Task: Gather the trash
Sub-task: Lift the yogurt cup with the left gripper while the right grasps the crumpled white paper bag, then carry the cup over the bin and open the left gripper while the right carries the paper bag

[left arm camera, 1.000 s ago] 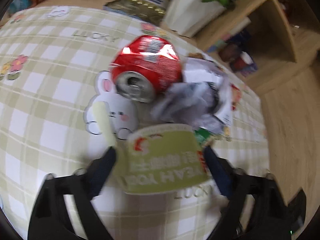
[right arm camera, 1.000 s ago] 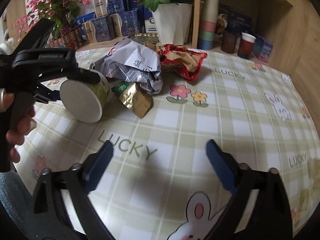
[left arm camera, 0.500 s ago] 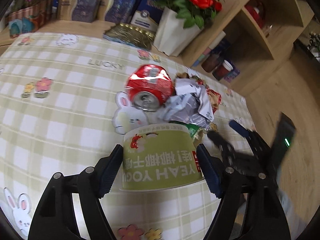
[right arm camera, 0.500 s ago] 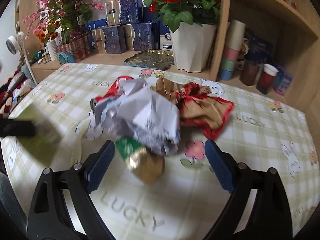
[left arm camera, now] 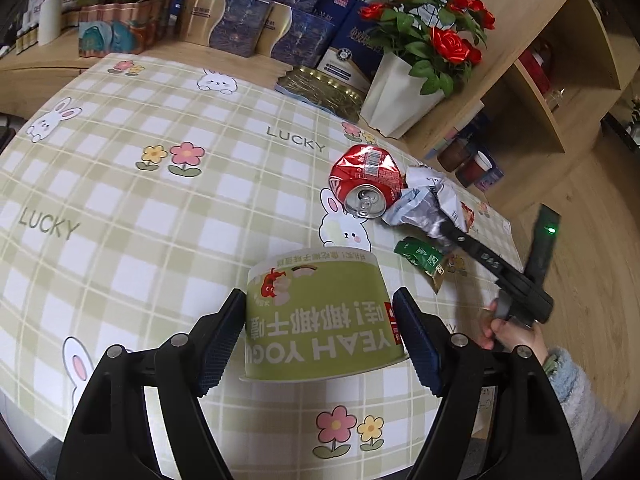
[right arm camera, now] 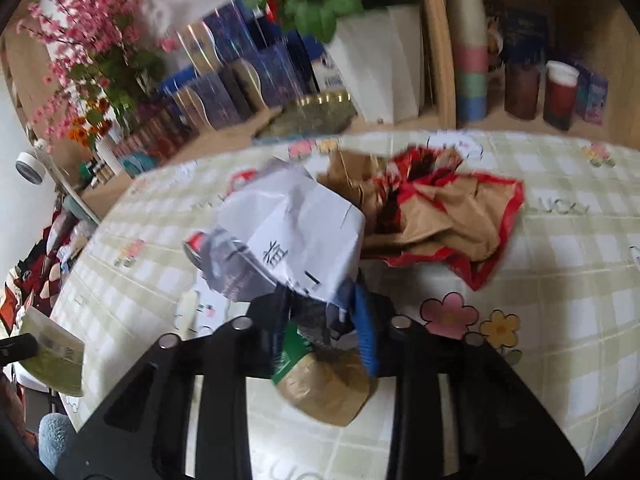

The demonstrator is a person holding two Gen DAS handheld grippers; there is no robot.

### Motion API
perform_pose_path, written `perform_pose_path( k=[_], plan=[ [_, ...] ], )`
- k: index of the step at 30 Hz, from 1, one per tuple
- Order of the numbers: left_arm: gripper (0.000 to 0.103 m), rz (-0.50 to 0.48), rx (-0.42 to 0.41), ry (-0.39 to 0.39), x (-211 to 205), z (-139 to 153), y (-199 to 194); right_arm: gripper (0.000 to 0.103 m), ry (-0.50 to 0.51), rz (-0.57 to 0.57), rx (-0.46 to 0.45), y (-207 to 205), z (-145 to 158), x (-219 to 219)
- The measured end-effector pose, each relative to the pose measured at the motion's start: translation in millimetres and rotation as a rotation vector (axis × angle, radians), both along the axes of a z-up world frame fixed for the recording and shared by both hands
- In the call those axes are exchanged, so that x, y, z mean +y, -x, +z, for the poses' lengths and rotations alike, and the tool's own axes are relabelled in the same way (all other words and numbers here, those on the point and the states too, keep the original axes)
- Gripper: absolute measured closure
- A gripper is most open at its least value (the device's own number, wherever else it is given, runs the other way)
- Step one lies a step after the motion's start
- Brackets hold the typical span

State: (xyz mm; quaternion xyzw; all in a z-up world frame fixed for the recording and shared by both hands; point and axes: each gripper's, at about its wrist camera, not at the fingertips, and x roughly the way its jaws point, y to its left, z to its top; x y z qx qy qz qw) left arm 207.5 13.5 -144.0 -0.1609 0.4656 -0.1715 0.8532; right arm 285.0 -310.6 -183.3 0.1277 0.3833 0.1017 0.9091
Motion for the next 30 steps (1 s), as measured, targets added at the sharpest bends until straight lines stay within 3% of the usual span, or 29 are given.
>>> perform_pose_path(
  k=[7,15,23,30],
  plan=[
    [0.030,-0.012,-0.036,-0.005,7,11,25,0.074,-0.045,-0.047,-0.105,42,37,-2],
    [0.030,-0.046,-0.060,-0.010,14,22,64,0.073,-0.044,-0.039,-0.153,105,65,13],
    [0.030,-0.092,-0.066,-0.006,20,24,109,0.073,-0.042,-0.021,-0.171,180,77,38],
    [0.030,-0.167,-0.051,-0.017,12,9,157,0.073,-0.048,-0.027,-0.158,240,71,52]
  ],
)
